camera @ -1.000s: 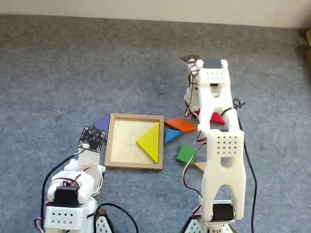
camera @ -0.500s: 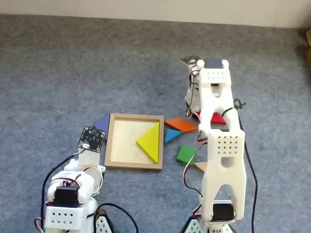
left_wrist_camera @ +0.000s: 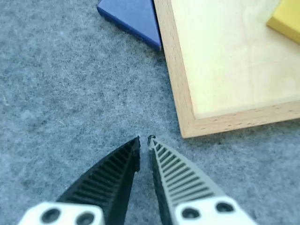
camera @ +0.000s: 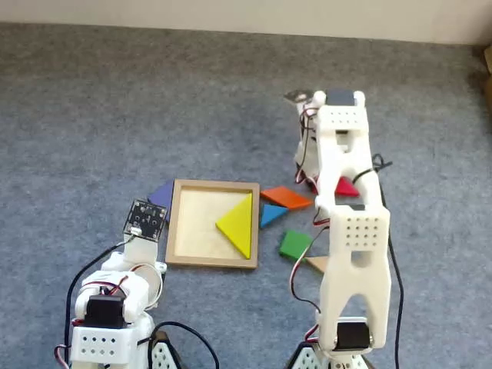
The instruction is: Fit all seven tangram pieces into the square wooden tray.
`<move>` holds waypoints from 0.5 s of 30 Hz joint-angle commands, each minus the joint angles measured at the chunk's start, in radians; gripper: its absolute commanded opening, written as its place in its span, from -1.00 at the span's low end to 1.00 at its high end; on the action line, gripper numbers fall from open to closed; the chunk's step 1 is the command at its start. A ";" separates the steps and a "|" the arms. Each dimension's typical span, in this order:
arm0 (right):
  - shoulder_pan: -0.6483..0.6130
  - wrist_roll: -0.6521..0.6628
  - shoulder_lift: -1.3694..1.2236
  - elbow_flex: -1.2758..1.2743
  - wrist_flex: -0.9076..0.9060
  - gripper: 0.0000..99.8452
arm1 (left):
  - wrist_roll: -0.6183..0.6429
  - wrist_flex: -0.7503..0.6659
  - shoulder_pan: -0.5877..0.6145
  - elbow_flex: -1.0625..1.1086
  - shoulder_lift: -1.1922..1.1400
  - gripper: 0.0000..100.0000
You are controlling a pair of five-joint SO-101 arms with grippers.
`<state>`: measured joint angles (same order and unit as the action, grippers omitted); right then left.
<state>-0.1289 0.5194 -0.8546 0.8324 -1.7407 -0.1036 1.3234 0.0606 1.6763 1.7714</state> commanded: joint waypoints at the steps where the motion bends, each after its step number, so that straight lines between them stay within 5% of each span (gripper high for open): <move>1: -0.015 0.003 0.180 -0.077 -0.013 -0.31 | 0.000 0.002 0.010 0.021 0.041 -0.90; 5: -0.015 0.003 0.308 -0.257 0.058 -0.31 | 0.000 0.002 0.010 0.021 0.041 -0.90; 15: -0.012 0.009 0.679 -0.992 0.579 -0.31 | 0.000 0.002 0.010 0.021 0.041 -0.90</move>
<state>-0.1289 0.5194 -0.3023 -0.0008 -1.2958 -0.1036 1.3234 0.0606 1.6763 1.7714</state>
